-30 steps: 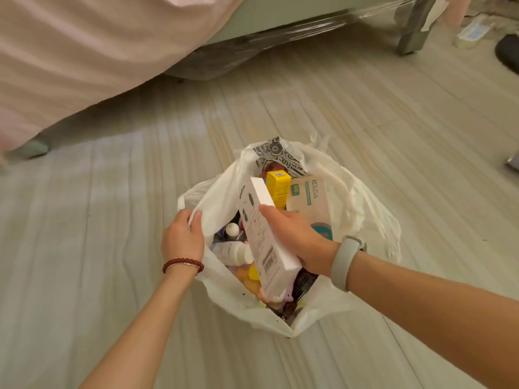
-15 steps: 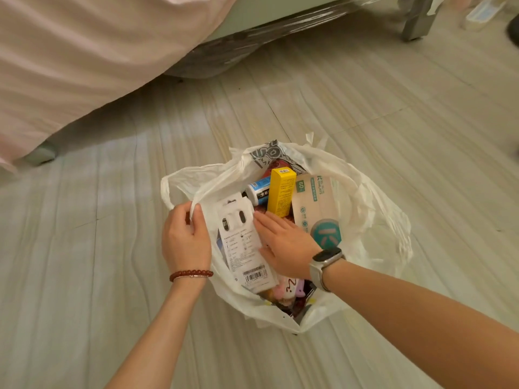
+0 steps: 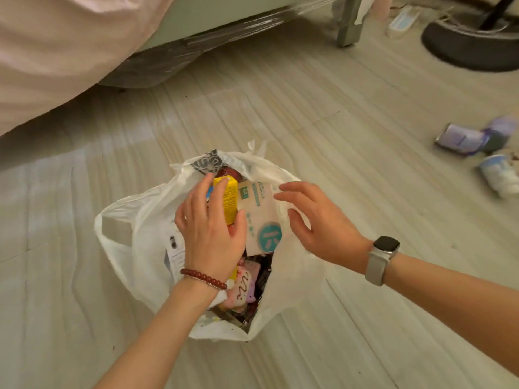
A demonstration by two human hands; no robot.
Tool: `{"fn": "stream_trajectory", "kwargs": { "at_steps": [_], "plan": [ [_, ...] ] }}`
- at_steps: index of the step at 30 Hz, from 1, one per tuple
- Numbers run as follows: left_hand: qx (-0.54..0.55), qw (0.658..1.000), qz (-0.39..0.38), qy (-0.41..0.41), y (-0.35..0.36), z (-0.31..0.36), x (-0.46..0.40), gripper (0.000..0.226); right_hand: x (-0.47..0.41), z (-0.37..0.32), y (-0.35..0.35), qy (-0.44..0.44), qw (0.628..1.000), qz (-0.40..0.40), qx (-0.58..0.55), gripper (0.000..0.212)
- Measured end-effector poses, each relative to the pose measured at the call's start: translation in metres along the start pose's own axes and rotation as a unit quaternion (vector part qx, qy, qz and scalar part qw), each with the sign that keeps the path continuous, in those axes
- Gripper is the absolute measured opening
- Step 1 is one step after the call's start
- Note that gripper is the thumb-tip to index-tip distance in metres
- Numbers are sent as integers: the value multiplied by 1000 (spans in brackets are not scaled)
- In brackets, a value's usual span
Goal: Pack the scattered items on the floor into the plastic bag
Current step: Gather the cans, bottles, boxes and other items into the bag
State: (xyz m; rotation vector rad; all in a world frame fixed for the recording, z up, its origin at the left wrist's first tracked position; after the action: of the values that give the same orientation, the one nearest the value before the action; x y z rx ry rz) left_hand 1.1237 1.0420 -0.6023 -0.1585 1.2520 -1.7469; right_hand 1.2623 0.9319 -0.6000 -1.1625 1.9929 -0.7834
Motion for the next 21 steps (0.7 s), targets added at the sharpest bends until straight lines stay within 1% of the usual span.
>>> {"fn": "stream_trajectory", "kwargs": {
  "at_steps": [3,5,8,10,12,13,15,16,17,18,19,20,21],
  "plan": [
    [43,992,-48,109,29,60,-7,45,31,36,-45,72,993,95,2,40],
    [70,977,-75,186,51,105,-2,42,67,62,-69,147,977,157,-5,37],
    [104,948,-141,267,82,163,22,42,145,99,-94,286,927,243,-8,37],
    [99,915,-198,338,105,191,49,44,209,120,-106,384,886,260,11,37],
    [64,864,-253,431,128,211,77,45,273,134,-109,476,852,215,42,38],
    [45,838,-283,464,140,219,90,45,303,137,-109,513,837,180,62,44],
    [8,800,-339,495,164,241,111,55,354,140,-105,555,819,95,108,67],
    [-7,789,-359,499,176,254,120,58,374,140,-101,564,815,40,127,77],
    [-11,780,-383,495,186,267,128,59,392,140,-96,569,810,-15,138,83],
    [-8,774,-413,480,197,280,135,58,406,139,-90,570,807,-66,140,84],
    [-10,768,-448,457,210,292,142,57,417,139,-84,569,804,-108,136,81],
    [-16,766,-467,443,221,303,148,57,425,140,-78,567,802,-133,133,75],
    [-22,764,-477,434,230,313,154,57,429,143,-74,566,801,-136,137,69]
  ]
}}
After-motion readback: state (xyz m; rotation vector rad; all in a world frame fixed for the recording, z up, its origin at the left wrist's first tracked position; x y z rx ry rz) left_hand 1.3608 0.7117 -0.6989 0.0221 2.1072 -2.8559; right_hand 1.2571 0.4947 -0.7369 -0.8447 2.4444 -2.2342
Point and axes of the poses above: each hand's wrist, its own x-axis away from the middle knuckle, its own y-axis out of the palm, z = x × y, the point moved 2 cm from there along -x, towards the middle knuckle, and after that the axes turned 4 degrees about z, right-handed, at the moved point
